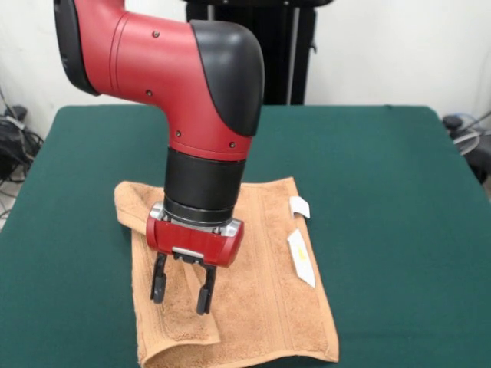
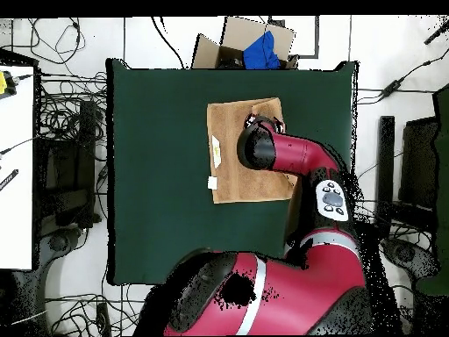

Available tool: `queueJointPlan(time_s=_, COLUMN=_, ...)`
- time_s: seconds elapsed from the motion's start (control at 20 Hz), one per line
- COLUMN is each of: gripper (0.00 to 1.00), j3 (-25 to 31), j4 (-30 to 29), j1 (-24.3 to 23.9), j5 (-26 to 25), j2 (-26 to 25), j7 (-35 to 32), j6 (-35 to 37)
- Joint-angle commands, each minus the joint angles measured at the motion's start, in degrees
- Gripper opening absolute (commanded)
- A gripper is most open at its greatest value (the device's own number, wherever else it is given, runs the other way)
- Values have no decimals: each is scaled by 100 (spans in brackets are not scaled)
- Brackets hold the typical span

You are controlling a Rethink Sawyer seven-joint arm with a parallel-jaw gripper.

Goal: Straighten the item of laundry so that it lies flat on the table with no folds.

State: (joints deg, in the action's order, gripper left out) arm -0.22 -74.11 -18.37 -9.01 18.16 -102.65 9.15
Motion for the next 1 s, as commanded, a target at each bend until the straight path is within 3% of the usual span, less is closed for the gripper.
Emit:
queueJointPlan(time_s=0.05, gripper=100, j3=544, j4=-297, j1=47, j5=238, j2=-251, j7=-1077, j6=-424)
queueJointPlan(time_s=1.0, gripper=100, j3=701, j4=-214, j1=142, j5=486, j2=-464, j7=-1147, j6=-812)
